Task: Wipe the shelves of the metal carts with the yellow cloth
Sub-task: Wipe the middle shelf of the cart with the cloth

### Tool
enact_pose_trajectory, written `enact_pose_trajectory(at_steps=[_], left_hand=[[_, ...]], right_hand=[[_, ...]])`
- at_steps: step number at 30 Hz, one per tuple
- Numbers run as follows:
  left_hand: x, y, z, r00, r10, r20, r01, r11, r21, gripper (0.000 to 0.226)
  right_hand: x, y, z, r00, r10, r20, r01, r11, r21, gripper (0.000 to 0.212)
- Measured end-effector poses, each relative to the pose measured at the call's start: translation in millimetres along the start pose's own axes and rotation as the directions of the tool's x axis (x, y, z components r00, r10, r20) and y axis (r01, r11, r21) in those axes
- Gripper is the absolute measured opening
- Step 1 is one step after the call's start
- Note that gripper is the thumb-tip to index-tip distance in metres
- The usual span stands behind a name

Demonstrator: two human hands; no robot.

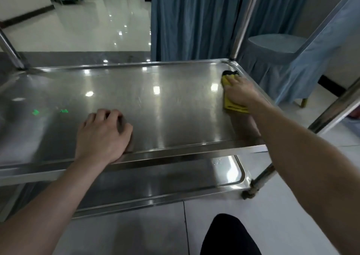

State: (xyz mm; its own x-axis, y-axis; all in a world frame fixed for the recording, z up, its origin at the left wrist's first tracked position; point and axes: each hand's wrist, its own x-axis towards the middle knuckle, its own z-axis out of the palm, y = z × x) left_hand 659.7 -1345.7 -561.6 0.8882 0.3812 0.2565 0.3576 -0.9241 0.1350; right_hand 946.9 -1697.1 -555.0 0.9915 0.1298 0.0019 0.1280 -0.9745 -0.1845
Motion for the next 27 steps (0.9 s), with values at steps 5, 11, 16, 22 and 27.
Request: enact_pose_trajectory(at_steps=[5,11,16,22,27], left_hand=[[1.2,1.2,1.0,1.0,-0.019,0.004,0.019,1.0,0.005,0.038],[-0.8,-3.5,-0.8,1.0,0.008,-0.003,-0.008,0.999,-0.037,0.036],[4.1,-4.7,3.9,0.999,-0.028,0.023,0.028,0.999,-0.029,0.036],[8.1,-6.4,11.3,1.0,-0.017,-0.005,0.017,1.0,-0.015,0.032],[9.4,-2.0,8.5,0.999,-0.04,0.024,0.04,0.999,0.006,0.037]], right_hand=[[-54.6,-76.3,-1.3,1.0,0.005,0.015,-0.004,0.998,-0.065,0.062],[-146.9,-255.7,39.6,0.851,-0.506,0.14,0.492,0.862,0.121,0.065],[-137.4,-97.0,2.1,0.927,-0.371,0.06,0.371,0.929,0.01,0.059],[-128.9,66.5,-28.2,0.991,0.133,0.026,-0.132,0.991,-0.023,0.065],[-151.7,-66.2,5.1,0.996,-0.061,0.063,0.057,0.996,0.062,0.069]])
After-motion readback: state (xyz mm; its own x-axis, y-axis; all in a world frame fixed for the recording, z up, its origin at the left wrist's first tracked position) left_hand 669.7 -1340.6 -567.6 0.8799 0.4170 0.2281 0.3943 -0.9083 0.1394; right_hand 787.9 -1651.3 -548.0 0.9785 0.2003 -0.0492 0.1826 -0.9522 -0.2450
